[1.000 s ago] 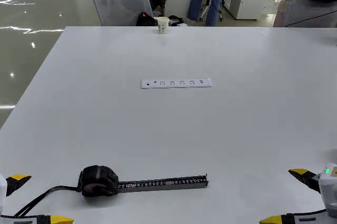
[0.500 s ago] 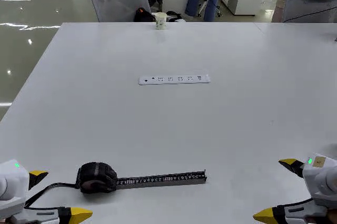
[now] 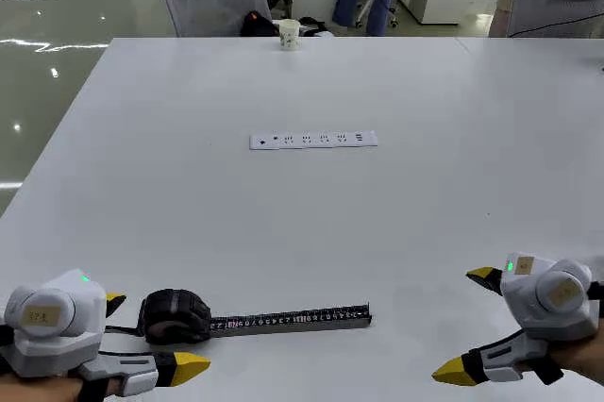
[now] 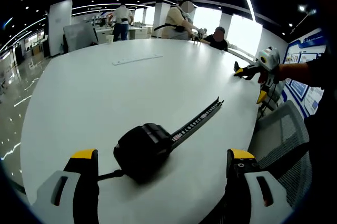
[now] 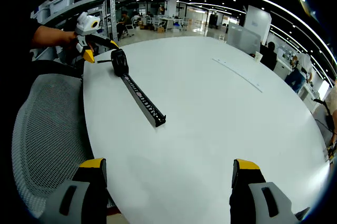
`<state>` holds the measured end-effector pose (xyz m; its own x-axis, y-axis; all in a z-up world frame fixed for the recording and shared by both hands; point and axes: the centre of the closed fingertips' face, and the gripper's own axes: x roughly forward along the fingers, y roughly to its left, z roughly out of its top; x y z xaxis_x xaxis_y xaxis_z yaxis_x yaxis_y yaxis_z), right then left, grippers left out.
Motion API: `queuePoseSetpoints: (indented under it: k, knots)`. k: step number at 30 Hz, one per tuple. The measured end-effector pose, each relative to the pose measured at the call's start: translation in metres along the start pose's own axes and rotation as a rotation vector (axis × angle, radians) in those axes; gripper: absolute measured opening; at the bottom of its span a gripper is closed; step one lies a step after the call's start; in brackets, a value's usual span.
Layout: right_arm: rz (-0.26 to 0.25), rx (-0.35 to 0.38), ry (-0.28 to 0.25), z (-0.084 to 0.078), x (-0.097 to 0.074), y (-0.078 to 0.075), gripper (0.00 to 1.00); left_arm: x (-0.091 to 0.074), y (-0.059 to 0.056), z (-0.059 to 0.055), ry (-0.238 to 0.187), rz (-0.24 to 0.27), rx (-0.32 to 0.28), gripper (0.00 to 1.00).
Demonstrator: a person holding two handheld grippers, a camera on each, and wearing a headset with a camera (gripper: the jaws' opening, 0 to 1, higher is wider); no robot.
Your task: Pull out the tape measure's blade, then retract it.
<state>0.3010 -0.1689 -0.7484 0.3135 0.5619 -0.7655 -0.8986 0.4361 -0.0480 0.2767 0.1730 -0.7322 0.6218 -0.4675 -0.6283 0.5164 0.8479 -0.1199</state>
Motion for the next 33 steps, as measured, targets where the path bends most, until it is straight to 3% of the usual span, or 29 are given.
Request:
queuePoseSetpoints:
  k: [2,4,10,20,29,33]
  knots:
    - [0.006,-0.01,0.001,0.002,0.003,-0.001,0.99,0.002,0.0,-0.002,0.015,0.0,-0.037,0.99]
    - [0.014,-0.016,0.006,0.003,0.006,-0.003,0.99,0.005,0.001,0.003,-0.007,0.005,-0.076,0.99]
    - [0.037,-0.043,0.041,0.006,0.015,-0.005,0.99,0.012,0.005,0.008,-0.022,0.055,-0.111,0.99]
    - [0.08,-0.097,0.07,0.019,0.03,-0.007,0.99,0.019,0.012,0.004,-0.038,0.114,-0.106,0.99]
    - [0.121,-0.155,0.102,0.027,0.046,-0.009,0.99,0.032,0.016,-0.01,-0.043,0.166,-0.125,0.99]
    - [0.137,-0.163,0.112,0.029,0.054,-0.008,0.99,0.034,0.019,-0.006,-0.067,0.198,-0.147,0.99]
